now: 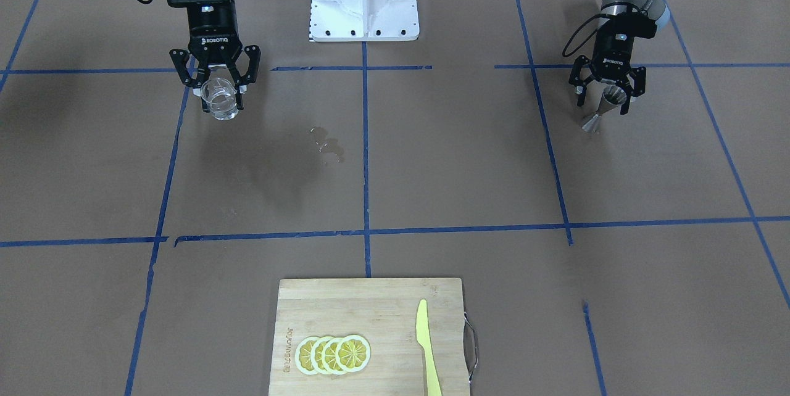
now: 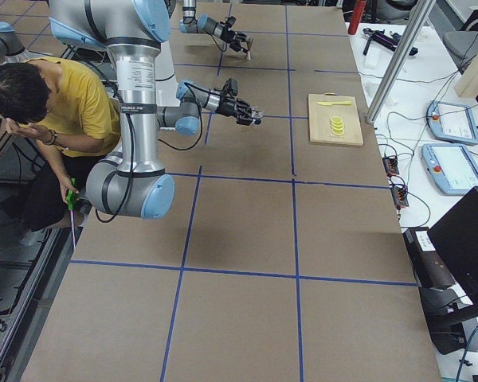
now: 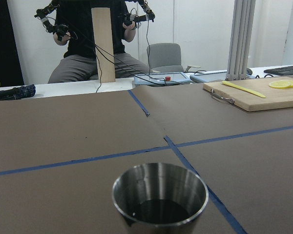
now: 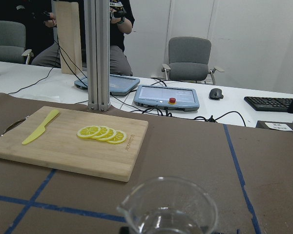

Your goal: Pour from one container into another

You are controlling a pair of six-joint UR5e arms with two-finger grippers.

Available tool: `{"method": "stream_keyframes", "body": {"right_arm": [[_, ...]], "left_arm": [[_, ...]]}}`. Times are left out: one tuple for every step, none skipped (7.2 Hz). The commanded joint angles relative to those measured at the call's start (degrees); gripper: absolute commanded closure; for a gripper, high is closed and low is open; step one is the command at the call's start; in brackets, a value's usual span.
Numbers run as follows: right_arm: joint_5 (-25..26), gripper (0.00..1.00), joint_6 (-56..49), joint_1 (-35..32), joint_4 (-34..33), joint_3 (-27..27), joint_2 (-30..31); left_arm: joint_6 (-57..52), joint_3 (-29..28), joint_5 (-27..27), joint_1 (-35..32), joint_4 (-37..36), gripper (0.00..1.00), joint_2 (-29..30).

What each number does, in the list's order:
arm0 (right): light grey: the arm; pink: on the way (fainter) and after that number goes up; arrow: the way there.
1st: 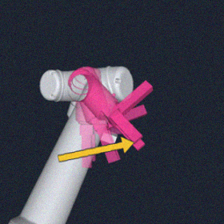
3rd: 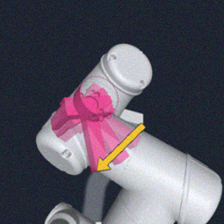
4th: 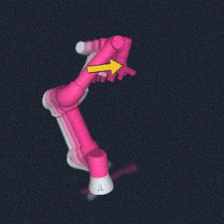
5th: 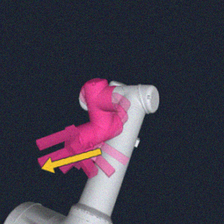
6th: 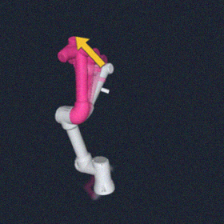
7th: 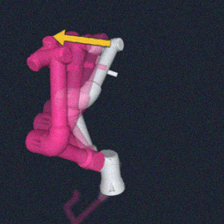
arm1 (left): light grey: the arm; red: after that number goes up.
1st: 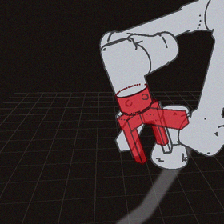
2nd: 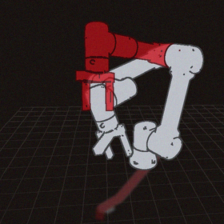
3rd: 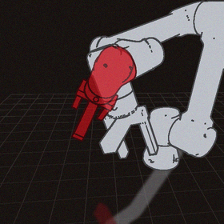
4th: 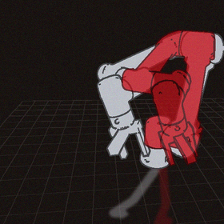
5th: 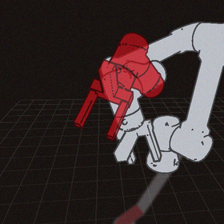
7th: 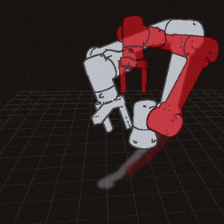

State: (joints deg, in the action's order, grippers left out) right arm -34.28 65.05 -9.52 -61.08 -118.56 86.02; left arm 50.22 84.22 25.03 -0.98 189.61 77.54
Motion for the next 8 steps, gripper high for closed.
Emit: {"method": "stream_keyframes", "body": {"right_arm": [[0.00,1.00,-0.01,0.03,0.00,-0.44,0.02],[0.00,1.00,-0.01,0.03,0.00,-0.53,-0.06],[0.00,1.00,-0.01,0.03,0.00,-0.62,-0.06],[0.00,1.00,-0.01,0.03,-0.09,-0.62,-0.06],[0.00,1.00,-0.01,0.12,-0.09,-0.62,-0.06],[0.00,1.00,-0.01,0.03,-0.09,-0.62,-0.59],[0.00,1.00,-0.01,0.03,-0.09,-0.62,-0.59],[-0.09,1.00,-0.01,0.03,-0.09,-0.62,-0.59]], "left_arm": [[-0.03,0.07,-0.94,1.32,0.15,0.00,-0.46],[-0.03,0.07,-1.55,3.16,0.23,0.00,-1.24],[-0.12,0.07,-2.17,4.74,0.23,0.00,-2.12],[-0.21,0.07,-2.70,5.63,0.41,0.00,-4.13],[-0.21,-0.02,-2.79,6.77,0.93,0.00,-4.58],[-0.12,-0.10,-3.05,8.52,2.07,0.00,-5.63],[-0.12,-0.28,-4.62,10.54,4.60,0.00,-7.90],[0.23,-0.45,-4.99,11.17,5.06,0.00,-10.02]]}}
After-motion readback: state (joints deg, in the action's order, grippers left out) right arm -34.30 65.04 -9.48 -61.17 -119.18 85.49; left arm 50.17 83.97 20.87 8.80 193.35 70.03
